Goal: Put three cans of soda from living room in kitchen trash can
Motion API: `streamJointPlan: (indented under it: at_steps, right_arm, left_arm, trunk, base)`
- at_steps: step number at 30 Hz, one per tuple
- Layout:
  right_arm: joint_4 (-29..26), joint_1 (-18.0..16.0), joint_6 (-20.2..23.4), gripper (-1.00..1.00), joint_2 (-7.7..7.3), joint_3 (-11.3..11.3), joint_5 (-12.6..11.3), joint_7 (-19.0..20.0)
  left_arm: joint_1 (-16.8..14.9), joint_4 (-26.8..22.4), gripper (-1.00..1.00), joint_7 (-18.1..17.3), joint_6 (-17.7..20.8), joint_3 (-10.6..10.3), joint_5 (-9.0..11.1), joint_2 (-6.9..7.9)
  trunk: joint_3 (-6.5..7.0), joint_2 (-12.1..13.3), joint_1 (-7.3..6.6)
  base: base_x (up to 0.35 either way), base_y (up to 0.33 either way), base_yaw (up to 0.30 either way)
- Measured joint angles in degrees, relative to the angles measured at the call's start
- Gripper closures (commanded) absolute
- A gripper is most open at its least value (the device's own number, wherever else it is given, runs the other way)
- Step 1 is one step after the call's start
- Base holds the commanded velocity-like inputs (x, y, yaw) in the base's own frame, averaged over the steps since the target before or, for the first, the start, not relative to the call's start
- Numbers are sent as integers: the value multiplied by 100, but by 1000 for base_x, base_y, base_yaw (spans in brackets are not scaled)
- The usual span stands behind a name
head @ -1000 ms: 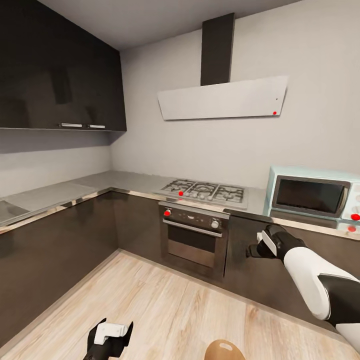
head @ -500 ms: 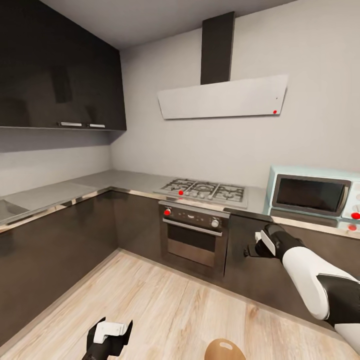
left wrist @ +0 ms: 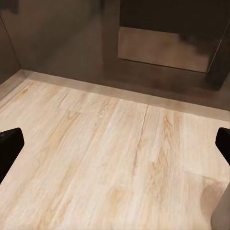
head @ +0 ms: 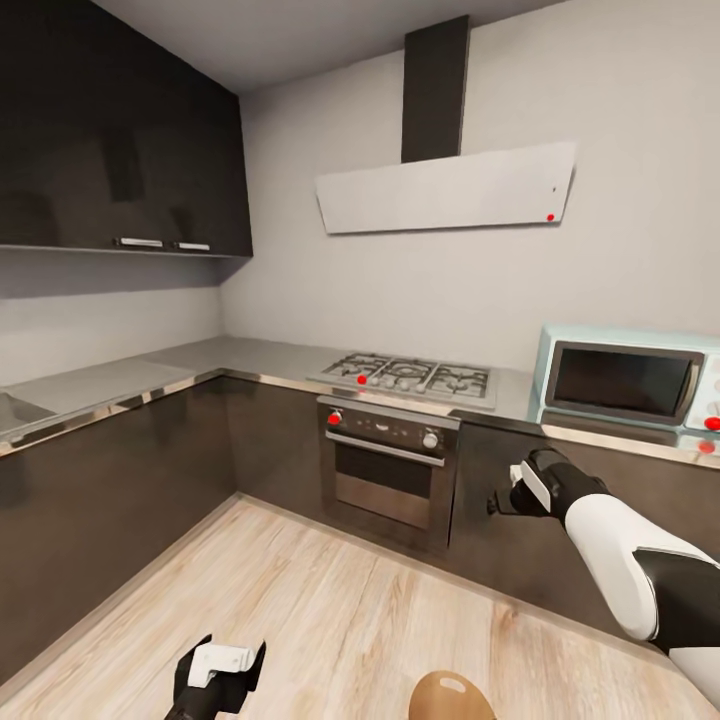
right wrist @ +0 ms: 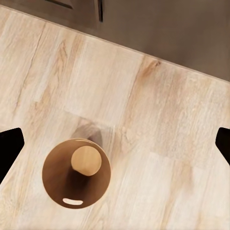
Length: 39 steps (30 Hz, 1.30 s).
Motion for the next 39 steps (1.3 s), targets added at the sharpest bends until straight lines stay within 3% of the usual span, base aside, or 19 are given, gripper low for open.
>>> streamJointPlan:
  at_steps: [39]
  right_arm:
    - [-25, 19, -12, -100, -26, -7, -35, 82]
  left_arm:
    - [-6, 5, -100, 0, 127, -49, 31, 6]
  trunk:
    - [-700, -1564, 857]
  base:
    - [0, 0, 0]
